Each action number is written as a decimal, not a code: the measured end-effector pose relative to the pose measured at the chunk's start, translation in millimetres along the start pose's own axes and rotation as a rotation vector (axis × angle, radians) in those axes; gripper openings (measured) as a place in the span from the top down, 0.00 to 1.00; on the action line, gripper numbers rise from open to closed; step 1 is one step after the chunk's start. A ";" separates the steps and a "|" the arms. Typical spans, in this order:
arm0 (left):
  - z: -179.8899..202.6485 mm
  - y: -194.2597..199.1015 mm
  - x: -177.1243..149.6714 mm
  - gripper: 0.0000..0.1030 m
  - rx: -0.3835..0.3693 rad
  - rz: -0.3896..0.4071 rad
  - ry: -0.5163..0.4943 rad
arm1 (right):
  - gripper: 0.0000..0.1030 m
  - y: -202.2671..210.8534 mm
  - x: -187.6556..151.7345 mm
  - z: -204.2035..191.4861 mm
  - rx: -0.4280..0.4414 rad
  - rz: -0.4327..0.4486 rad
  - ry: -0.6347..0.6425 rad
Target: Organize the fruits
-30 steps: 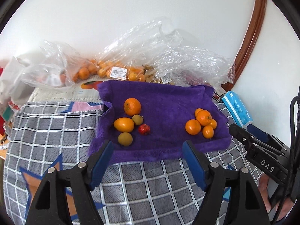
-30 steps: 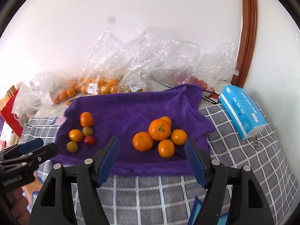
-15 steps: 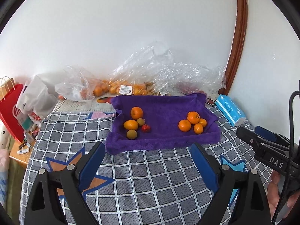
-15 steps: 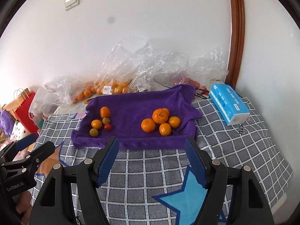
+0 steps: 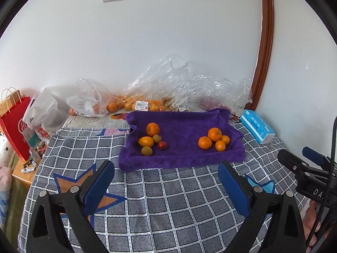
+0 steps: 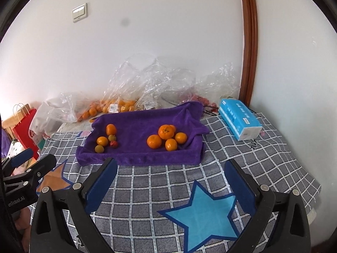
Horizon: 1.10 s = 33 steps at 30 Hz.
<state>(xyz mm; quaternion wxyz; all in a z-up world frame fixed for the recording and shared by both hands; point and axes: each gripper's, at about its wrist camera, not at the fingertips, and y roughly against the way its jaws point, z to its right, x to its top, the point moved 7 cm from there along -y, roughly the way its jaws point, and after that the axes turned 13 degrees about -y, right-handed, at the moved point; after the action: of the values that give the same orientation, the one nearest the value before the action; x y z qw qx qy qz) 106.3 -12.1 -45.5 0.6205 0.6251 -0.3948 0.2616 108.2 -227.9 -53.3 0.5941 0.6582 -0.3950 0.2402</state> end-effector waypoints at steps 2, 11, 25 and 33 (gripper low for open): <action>-0.2 -1.7 -0.9 0.04 -0.003 -0.005 0.009 | 0.03 2.6 -0.1 2.3 -0.014 0.009 0.004; -2.1 -4.7 -5.6 0.03 0.001 -0.025 0.026 | 0.03 4.6 -2.1 6.1 -0.017 -0.003 -0.003; -5.6 3.2 -5.3 0.03 0.027 -0.018 0.025 | 0.03 5.5 -5.9 5.8 -0.022 -0.004 0.004; -6.2 5.9 -4.6 0.03 0.025 -0.009 0.028 | 0.03 10.4 -3.2 4.4 -0.021 0.006 0.002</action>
<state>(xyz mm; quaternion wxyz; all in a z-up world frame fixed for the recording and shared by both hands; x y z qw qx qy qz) 99.9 -4.8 -45.3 0.6193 0.6307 -0.3800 0.2725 97.4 -231.2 -50.5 0.6006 0.6507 -0.3988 0.2384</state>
